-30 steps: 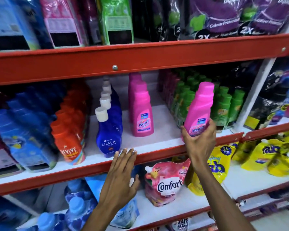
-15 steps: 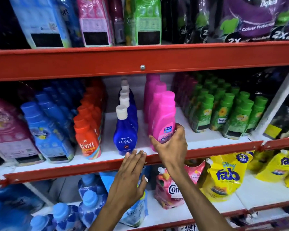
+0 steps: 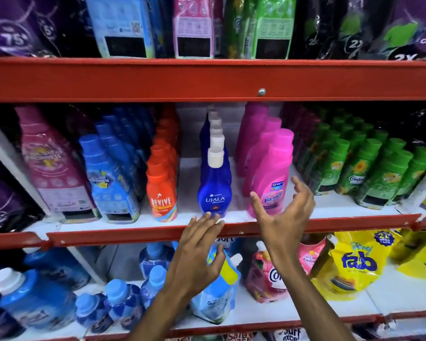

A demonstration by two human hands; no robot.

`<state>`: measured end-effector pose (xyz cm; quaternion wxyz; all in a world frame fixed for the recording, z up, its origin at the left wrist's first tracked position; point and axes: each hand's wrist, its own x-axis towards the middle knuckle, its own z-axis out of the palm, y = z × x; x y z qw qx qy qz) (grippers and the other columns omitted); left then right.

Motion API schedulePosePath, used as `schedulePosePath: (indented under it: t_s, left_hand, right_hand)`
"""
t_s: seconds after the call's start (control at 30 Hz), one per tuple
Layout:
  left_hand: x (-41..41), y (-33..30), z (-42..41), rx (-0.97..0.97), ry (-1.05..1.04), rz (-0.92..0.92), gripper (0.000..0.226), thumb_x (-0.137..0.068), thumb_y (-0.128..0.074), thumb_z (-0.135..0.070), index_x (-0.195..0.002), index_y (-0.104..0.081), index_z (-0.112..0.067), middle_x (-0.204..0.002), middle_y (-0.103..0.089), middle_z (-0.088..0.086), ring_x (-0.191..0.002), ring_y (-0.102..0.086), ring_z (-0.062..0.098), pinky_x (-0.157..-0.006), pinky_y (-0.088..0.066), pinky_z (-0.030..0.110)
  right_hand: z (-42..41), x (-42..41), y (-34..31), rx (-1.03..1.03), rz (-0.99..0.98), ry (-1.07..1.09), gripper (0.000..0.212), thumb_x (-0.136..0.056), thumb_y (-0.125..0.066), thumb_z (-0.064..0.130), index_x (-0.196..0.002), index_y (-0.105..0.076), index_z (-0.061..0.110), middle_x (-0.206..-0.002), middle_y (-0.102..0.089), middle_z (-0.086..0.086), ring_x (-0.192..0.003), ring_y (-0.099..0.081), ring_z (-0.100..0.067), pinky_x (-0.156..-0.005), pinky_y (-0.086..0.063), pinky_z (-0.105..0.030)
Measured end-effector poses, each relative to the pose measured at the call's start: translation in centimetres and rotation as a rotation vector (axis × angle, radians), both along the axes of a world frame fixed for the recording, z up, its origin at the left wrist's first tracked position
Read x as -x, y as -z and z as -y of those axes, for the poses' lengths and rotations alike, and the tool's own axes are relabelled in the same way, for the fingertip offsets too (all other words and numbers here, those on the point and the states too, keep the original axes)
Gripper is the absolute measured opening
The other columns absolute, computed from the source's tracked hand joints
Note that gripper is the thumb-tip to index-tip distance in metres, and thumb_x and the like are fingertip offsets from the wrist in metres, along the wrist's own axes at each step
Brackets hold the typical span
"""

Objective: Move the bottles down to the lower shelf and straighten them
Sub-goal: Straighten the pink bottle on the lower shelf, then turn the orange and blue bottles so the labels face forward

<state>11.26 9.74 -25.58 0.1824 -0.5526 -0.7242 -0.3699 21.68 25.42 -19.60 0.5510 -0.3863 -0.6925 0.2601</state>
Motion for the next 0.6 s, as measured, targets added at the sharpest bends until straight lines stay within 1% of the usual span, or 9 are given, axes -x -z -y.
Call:
schedulePosePath:
  t_s: [0.07, 0.17, 0.23, 0.3, 0.33, 0.4, 0.5, 0.53, 0.6]
  left_hand:
    - [1.0, -0.7, 1.4, -0.143, -0.072, 0.064, 0.037, -0.087, -0.059, -0.023, -0.12, -0.068, -0.01, -0.125, -0.069, 0.003, -0.123, -0.058, 0.015, -0.112, -0.041, 0.035]
    - [2.4, -2.1, 3.2, -0.322, -0.202, 0.13, 0.021, -0.086, -0.062, -0.015, -0.103, -0.074, -0.009, -0.106, -0.073, 0.003, -0.103, -0.064, 0.014, -0.1, -0.048, 0.025]
    - [3.4, -3.0, 4.3, -0.41, -0.29, 0.219, 0.019, -0.084, -0.064, -0.014, -0.099, -0.075, -0.01, -0.101, -0.074, 0.002, -0.097, -0.065, 0.012, -0.096, -0.048, 0.018]
    - [4.3, -3.6, 5.1, -0.47, -0.363, 0.327, 0.018, -0.084, -0.065, -0.014, -0.099, -0.075, -0.013, -0.1, -0.074, 0.0, -0.095, -0.068, 0.012, -0.093, -0.053, 0.026]
    - [4.8, -3.8, 5.5, -0.481, -0.388, 0.38, 0.019, -0.083, -0.066, -0.014, -0.1, -0.074, -0.015, -0.1, -0.073, -0.002, -0.096, -0.068, 0.013, -0.092, -0.055, 0.031]
    - [5.8, -4.0, 6.1, -0.452, -0.423, 0.474, 0.028, -0.083, -0.068, -0.018, -0.11, -0.071, -0.019, -0.106, -0.073, -0.005, -0.096, -0.069, 0.015, -0.093, -0.056, 0.033]
    - [7.1, -3.9, 6.6, -0.313, -0.446, 0.537, 0.045, -0.084, -0.073, -0.023, -0.128, -0.064, -0.018, -0.116, -0.074, 0.003, -0.097, -0.069, 0.018, -0.094, -0.056, 0.033]
    - [7.4, -4.0, 6.7, -0.276, -0.422, 0.557, 0.049, -0.084, -0.071, -0.029, -0.131, -0.061, -0.017, -0.119, -0.074, 0.004, -0.099, -0.07, 0.018, -0.096, -0.057, 0.036]
    - [8.1, -4.2, 6.6, -0.219, -0.361, 0.577, 0.055, -0.081, -0.066, -0.037, -0.131, -0.06, -0.015, -0.119, -0.075, 0.003, -0.103, -0.072, 0.017, -0.097, -0.058, 0.041]
  right_hand:
    - [1.6, 0.4, -0.3, -0.089, -0.108, -0.047, 0.065, -0.077, -0.084, 0.028, -0.129, -0.052, 0.006, -0.127, -0.053, -0.009, -0.118, -0.053, -0.027, -0.101, -0.048, -0.044]
    - [4.4, 1.8, -1.0, -0.169, -0.183, -0.207, 0.036, -0.082, -0.077, 0.006, -0.115, -0.063, 0.007, -0.11, -0.062, -0.003, -0.096, -0.063, -0.018, -0.088, -0.053, -0.029]
    - [6.3, 3.2, -1.0, -0.186, -0.157, -0.342, 0.027, -0.084, -0.072, -0.001, -0.109, -0.069, 0.01, -0.101, -0.068, -0.002, -0.086, -0.067, -0.006, -0.081, -0.054, -0.02]
    - [7.8, 4.8, -0.4, -0.146, -0.077, -0.479, 0.027, -0.086, -0.07, -0.001, -0.11, -0.072, 0.012, -0.099, -0.073, 0.0, -0.083, -0.069, -0.001, -0.078, -0.055, -0.016]
    - [8.5, 5.7, 0.0, -0.108, -0.025, -0.54, 0.029, -0.087, -0.069, 0.001, -0.114, -0.072, 0.013, -0.1, -0.074, 0.001, -0.084, -0.07, 0.0, -0.078, -0.056, -0.015]
    - [9.4, 7.3, 0.9, -0.028, 0.081, -0.618, 0.035, -0.089, -0.066, 0.004, -0.122, -0.069, 0.014, -0.108, -0.076, 0.001, -0.087, -0.071, 0.0, -0.082, -0.056, -0.015]
    - [9.9, 9.2, 1.5, 0.052, 0.17, -0.654, 0.038, -0.089, -0.063, 0.001, -0.126, -0.067, 0.01, -0.104, -0.072, 0.01, -0.084, -0.065, 0.018, -0.083, -0.051, -0.006]
    - [9.9, 9.7, 1.5, 0.058, 0.195, -0.663, 0.038, -0.088, -0.062, -0.001, -0.123, -0.068, 0.011, -0.1, -0.072, 0.012, -0.082, -0.063, 0.021, -0.083, -0.051, -0.006]
    - [9.7, 10.5, 1.4, 0.06, 0.251, -0.678, 0.035, -0.087, -0.061, 0.0, -0.117, -0.07, 0.016, -0.1, -0.077, 0.009, -0.086, -0.068, 0.012, -0.086, -0.056, -0.017]
